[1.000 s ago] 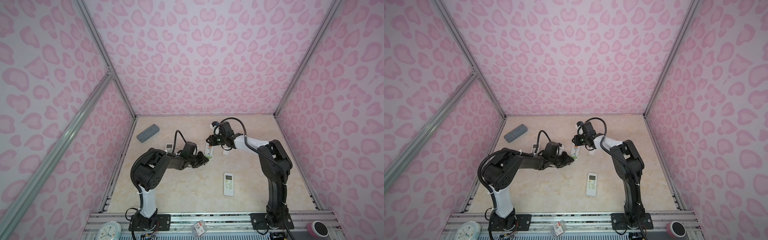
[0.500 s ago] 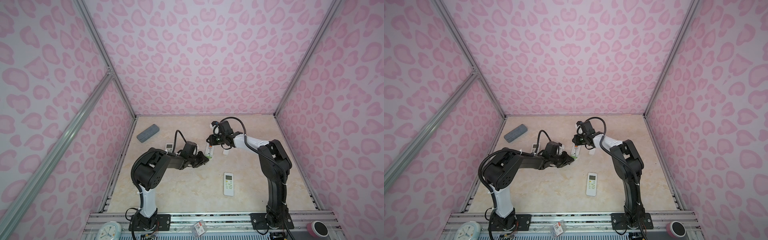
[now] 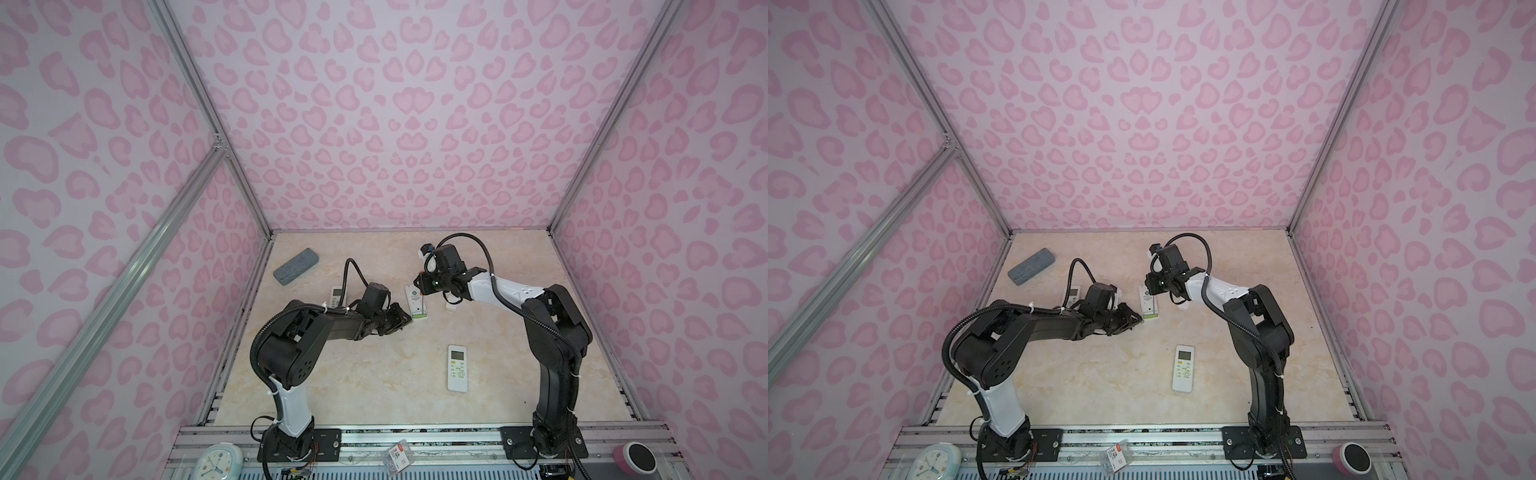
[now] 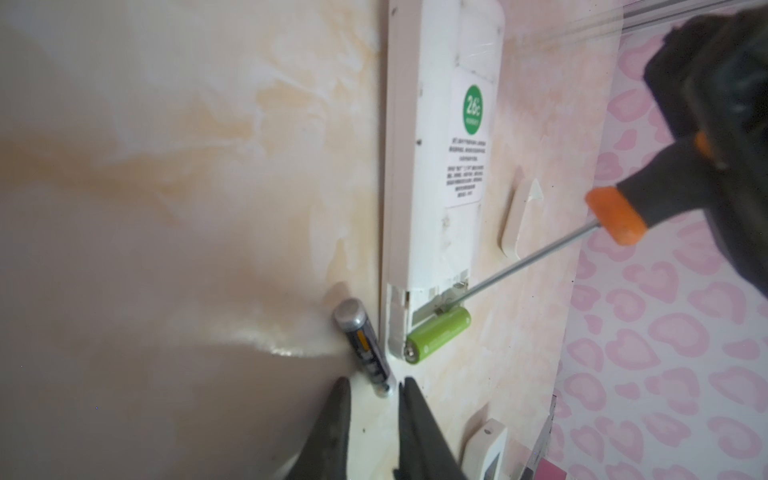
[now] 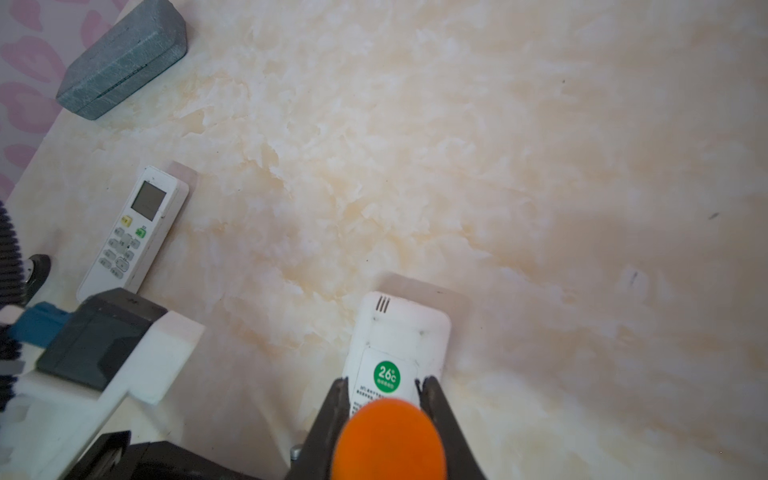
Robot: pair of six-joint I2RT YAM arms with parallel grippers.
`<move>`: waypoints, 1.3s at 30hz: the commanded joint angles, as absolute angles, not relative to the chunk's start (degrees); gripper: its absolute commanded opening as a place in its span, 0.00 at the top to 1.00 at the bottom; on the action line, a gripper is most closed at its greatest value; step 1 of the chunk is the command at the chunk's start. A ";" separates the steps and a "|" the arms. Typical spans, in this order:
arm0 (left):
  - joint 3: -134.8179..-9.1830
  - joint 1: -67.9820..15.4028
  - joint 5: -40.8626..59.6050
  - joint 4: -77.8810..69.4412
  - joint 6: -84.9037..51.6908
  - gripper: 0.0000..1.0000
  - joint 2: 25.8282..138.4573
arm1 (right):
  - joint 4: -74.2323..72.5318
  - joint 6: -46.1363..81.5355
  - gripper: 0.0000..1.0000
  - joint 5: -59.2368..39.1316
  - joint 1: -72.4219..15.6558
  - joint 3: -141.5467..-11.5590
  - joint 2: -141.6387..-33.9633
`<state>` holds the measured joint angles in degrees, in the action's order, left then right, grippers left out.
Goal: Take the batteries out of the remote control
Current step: 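Withdraw the screwdriver from the green battery with the right gripper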
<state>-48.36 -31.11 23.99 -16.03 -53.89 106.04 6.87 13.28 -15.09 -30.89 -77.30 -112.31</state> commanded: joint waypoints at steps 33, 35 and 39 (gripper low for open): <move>-60.14 -29.67 26.09 -6.73 -49.93 0.73 112.39 | -4.35 18.34 1.00 -11.15 -31.56 -65.27 -103.54; -59.98 -30.75 25.93 -7.25 -50.65 0.72 112.20 | -4.61 18.54 1.00 -10.82 -31.19 -65.07 -103.29; -60.42 -33.47 25.51 -7.91 -51.83 0.73 112.54 | -4.93 18.45 1.00 -9.72 -30.34 -64.17 -102.11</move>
<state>-60.31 -32.38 25.32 -6.28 -50.61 111.96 -3.05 18.37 -11.00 -30.68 -64.82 -102.69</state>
